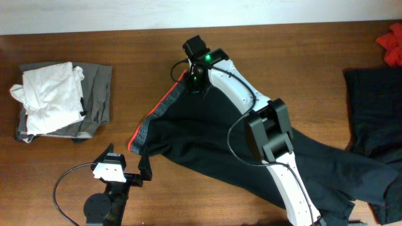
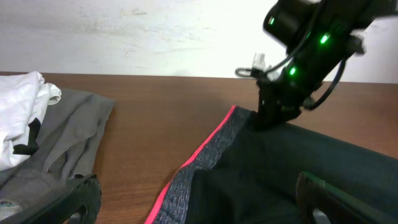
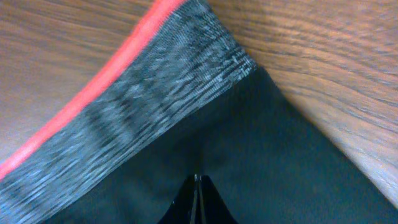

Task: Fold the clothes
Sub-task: 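Drag the leggings leftward with the right gripper, spreading them flat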

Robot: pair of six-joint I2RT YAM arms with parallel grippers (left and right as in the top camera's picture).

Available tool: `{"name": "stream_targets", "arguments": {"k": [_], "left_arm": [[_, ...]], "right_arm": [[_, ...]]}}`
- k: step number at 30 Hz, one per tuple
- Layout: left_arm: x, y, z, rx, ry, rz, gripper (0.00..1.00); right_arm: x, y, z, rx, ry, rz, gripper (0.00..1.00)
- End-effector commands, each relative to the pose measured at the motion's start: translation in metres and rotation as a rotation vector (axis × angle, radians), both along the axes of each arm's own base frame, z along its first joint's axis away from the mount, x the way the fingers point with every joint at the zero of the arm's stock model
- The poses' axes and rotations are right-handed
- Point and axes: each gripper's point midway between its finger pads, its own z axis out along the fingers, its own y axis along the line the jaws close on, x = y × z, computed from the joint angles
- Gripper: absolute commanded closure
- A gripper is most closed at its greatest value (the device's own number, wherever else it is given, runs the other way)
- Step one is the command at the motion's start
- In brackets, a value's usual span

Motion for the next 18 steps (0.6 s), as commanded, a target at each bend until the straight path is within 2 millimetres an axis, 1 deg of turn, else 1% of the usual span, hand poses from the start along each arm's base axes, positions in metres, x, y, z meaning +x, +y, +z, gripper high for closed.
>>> {"name": "stream_targets", "arguments": {"k": [1, 5, 7, 11, 15, 18], "left_arm": [[0.0, 0.0, -0.001, 0.014, -0.006, 0.002, 0.01], [0.0, 0.0, -0.001, 0.013, -0.006, 0.002, 0.01], [0.0, 0.0, -0.001, 0.013, -0.006, 0.002, 0.01], [0.0, 0.0, -0.001, 0.014, -0.006, 0.002, 0.01], [0.0, 0.0, -0.001, 0.014, -0.006, 0.002, 0.01], [0.0, 0.0, -0.001, 0.013, -0.006, 0.002, 0.01]], "right_arm": [[0.005, 0.0, -0.015, -0.022, -0.009, -0.019, 0.96], [0.01, 0.011, -0.037, 0.015, -0.011, -0.007, 0.96], [0.011, 0.022, -0.046, 0.058, -0.009, 0.01, 0.96], [0.011, 0.05, -0.06, 0.142, -0.024, 0.057, 0.96], [0.013, 0.075, -0.068, 0.176, -0.079, 0.094, 0.96], [0.015, 0.096, -0.061, 0.215, -0.133, 0.133, 0.96]]}}
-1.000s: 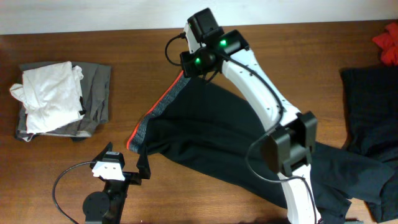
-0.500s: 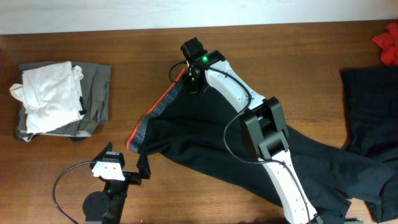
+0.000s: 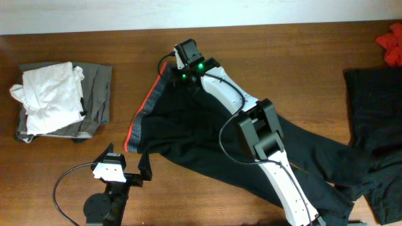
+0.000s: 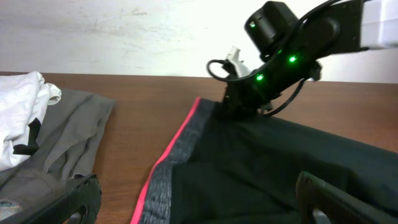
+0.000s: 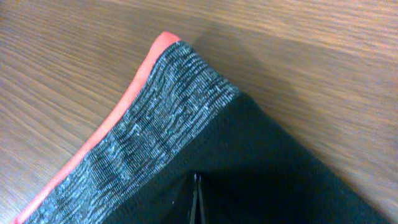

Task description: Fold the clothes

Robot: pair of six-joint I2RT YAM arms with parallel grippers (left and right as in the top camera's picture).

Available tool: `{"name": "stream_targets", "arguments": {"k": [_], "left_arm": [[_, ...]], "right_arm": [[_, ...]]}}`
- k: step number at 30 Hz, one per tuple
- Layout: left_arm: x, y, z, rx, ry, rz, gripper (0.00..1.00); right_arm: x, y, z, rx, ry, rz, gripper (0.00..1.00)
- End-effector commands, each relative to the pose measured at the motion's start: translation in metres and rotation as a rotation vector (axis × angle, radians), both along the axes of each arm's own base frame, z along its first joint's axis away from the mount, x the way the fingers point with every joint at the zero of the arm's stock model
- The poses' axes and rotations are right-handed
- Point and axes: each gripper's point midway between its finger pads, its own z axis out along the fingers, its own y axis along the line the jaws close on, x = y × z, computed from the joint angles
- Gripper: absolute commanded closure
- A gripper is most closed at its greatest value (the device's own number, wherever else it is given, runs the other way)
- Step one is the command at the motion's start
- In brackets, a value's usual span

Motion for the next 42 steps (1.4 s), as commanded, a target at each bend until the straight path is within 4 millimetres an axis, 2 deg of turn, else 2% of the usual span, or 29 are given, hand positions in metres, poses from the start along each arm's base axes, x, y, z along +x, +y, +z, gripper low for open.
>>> {"name": "stream_targets", "arguments": {"k": [1, 5, 10, 12, 14, 17, 19, 20, 23, 26, 27, 28, 33, 35, 38, 42], "left_arm": [[0.0, 0.0, -0.001, 0.013, -0.006, 0.002, 0.01], [0.0, 0.0, -0.001, 0.013, -0.006, 0.002, 0.01], [0.0, 0.0, -0.001, 0.013, -0.006, 0.002, 0.01], [0.0, 0.0, -0.001, 0.013, -0.006, 0.002, 0.01], [0.0, 0.0, -0.001, 0.013, -0.004, 0.002, 0.01], [0.0, 0.0, -0.001, 0.014, -0.004, 0.002, 0.01], [0.0, 0.0, -0.001, 0.013, -0.004, 0.002, 0.01], [0.0, 0.0, -0.001, 0.013, -0.004, 0.002, 0.01], [0.0, 0.0, -0.001, 0.013, -0.004, 0.002, 0.01], [0.0, 0.0, -0.001, 0.013, -0.004, 0.002, 0.01], [0.0, 0.0, -0.001, 0.013, -0.004, 0.002, 0.01], [0.0, 0.0, -0.001, 0.013, -0.004, 0.002, 0.01], [0.0, 0.0, -0.001, 0.013, -0.004, 0.002, 0.01], [0.0, 0.0, -0.001, 0.014, -0.004, 0.002, 0.01], [0.0, 0.0, -0.001, 0.013, -0.004, 0.002, 0.01], [0.0, 0.0, -0.001, 0.013, -0.004, 0.002, 0.01]], "right_arm": [[-0.033, 0.028, -0.054, -0.022, 0.073, 0.071, 0.96], [-0.036, 0.057, -0.042, 0.007, -0.016, 0.149, 0.96], [-0.038, 0.072, -0.031, 0.021, -0.07, 0.216, 0.93], [-0.028, 0.066, -0.01, 0.03, -0.085, 0.199, 0.88], [-0.013, 0.054, 0.025, 0.042, -0.108, 0.17, 0.83], [0.006, 0.023, 0.091, 0.052, -0.134, 0.116, 0.77], [0.01, -0.006, 0.135, 0.047, -0.131, 0.075, 0.75], [0.006, -0.022, 0.15, 0.035, -0.111, 0.056, 0.73], [-0.024, -0.088, 0.177, -0.07, 0.02, 0.017, 0.72], [-0.061, -0.167, 0.181, -0.201, 0.212, -0.095, 0.82], [-0.065, -0.186, 0.182, -0.216, 0.244, -0.126, 0.88], [-0.062, -0.198, 0.183, -0.195, 0.253, -0.147, 0.96], [-0.053, -0.236, 0.191, -0.006, 0.336, -0.24, 0.96], [-0.052, -0.244, 0.204, 0.093, 0.348, -0.25, 0.96], [-0.057, -0.26, 0.228, 0.119, 0.316, -0.277, 0.96], [-0.083, -0.291, 0.266, 0.041, 0.25, -0.355, 0.96]]}}
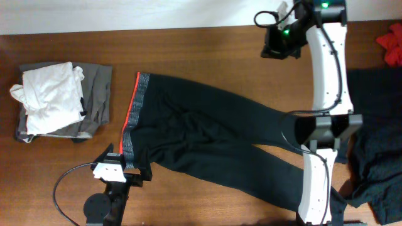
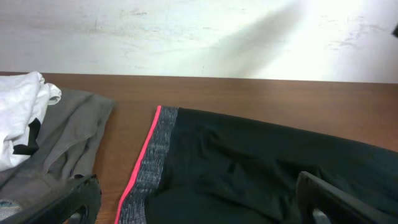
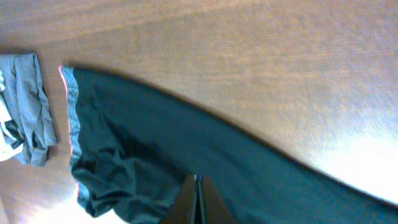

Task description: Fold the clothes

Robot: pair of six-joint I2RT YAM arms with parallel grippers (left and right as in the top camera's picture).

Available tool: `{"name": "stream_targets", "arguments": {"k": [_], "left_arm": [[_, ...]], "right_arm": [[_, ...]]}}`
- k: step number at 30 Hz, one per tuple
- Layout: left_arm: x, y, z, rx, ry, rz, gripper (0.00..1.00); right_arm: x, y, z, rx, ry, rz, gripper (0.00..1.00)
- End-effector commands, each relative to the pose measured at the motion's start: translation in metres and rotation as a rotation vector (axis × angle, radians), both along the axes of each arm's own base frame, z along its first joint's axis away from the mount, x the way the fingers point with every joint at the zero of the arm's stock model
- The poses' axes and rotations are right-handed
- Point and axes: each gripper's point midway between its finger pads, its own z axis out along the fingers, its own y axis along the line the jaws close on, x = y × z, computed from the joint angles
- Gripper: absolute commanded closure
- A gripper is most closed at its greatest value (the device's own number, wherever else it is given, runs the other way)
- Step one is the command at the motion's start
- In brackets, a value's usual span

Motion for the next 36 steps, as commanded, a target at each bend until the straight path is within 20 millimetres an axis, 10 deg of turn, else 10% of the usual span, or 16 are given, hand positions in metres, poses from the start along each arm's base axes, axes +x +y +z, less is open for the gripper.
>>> {"name": "stream_targets", "arguments": {"k": [1, 8, 14, 25, 36], "left_arm": [[0.0, 0.0, -0.001, 0.013, -0.004, 0.002, 0.01], [0.0, 0.0, -0.001, 0.013, -0.004, 0.002, 0.01], [0.0, 0.0, -0.001, 0.013, -0.004, 0.002, 0.01], [0.0, 0.0, -0.001, 0.014, -0.004, 0.002, 0.01], [0.0, 0.0, -0.001, 0.013, -0.004, 0.002, 0.01]], "right_arm": [[-0.038, -0.021, 0.07, -0.067, -0.108, -0.05, 0.96], [-0.142, -0.119, 0.088, -0.391, -0.021, -0.286, 0.96], [-0.213, -0.172, 0.027, -0.371, 0.25, -0.454, 0.96], [-0.195, -0.18, -0.118, -0.261, 0.413, -0.425, 0.96], [-0.189, -0.158, -0.204, -0.274, 0.538, -0.323, 0.96]]}}
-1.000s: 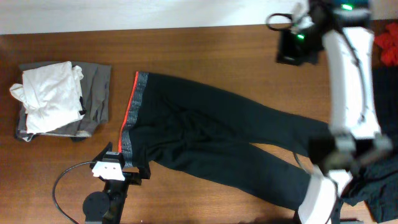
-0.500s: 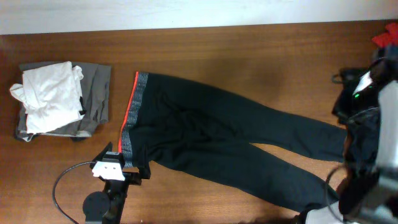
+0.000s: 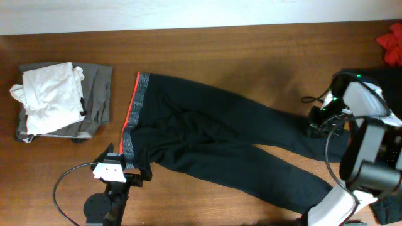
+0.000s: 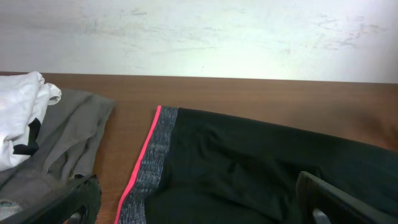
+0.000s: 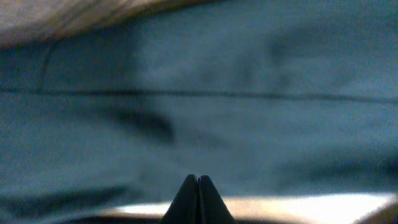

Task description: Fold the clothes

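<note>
Black pants (image 3: 213, 144) with a grey and red waistband (image 3: 132, 113) lie spread across the wooden table (image 3: 251, 56), with the legs running to the right. The waistband (image 4: 152, 162) also shows in the left wrist view. My left gripper (image 3: 129, 164) rests open at the front left, beside the waistband's near end, and its fingers (image 4: 74, 199) hold nothing. My right gripper (image 3: 312, 125) is low over the upper leg's far right part. In the blurred right wrist view my right gripper (image 5: 198, 180) has its tips together just above dark fabric (image 5: 199, 93).
A pile of white and grey clothes (image 3: 56, 97) sits at the back left. More black garments (image 3: 374, 94) lie at the right edge, and a red item (image 3: 394, 44) is in the back right corner. A white wall (image 4: 199, 37) bounds the table's far side.
My right gripper was high at the back right of the table and is now down low over the pants' leg at the right. The pants and left arm have not moved.
My right gripper was shut on the pants by the waistband's far corner, with the pants bunched mid-table. Then that corner was further left. Later the pants lay spread flat with my gripper away at the back right. Now it hovers at the leg.
</note>
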Robot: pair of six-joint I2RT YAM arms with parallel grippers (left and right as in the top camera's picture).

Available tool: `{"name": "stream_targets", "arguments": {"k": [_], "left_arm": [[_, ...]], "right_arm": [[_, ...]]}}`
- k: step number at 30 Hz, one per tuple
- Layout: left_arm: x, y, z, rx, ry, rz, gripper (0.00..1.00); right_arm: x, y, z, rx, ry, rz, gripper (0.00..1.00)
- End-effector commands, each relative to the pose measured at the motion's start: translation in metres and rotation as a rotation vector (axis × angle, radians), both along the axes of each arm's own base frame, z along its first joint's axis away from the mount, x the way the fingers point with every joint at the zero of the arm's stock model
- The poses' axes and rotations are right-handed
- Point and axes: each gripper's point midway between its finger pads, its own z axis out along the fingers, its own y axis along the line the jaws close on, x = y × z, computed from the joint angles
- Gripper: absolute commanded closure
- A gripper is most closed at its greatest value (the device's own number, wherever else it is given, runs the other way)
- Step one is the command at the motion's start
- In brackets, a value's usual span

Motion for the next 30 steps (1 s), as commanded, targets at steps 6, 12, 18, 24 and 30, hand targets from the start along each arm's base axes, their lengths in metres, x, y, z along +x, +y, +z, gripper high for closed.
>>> {"name": "stream_targets", "arguments": {"k": [6, 12, 18, 24, 30], "left_arm": [[0.0, 0.0, -0.001, 0.013, -0.004, 0.002, 0.01], [0.0, 0.0, -0.001, 0.013, -0.004, 0.002, 0.01], [0.0, 0.0, -0.001, 0.014, -0.004, 0.002, 0.01], [0.0, 0.0, -0.001, 0.013, -0.004, 0.002, 0.01], [0.0, 0.0, -0.001, 0.013, -0.004, 0.002, 0.01]], "right_arm": [[0.012, 0.007, -0.049, 0.001, 0.02, 0.043, 0.96], [0.049, -0.001, -0.065, -0.04, -0.117, 0.058, 0.96], [0.094, -0.005, -0.063, -0.089, -0.29, 0.101, 0.96], [0.12, -0.001, -0.051, -0.108, -0.378, 0.122, 0.89], [0.137, -0.008, 0.03, -0.122, -0.413, 0.116, 0.76]]}}
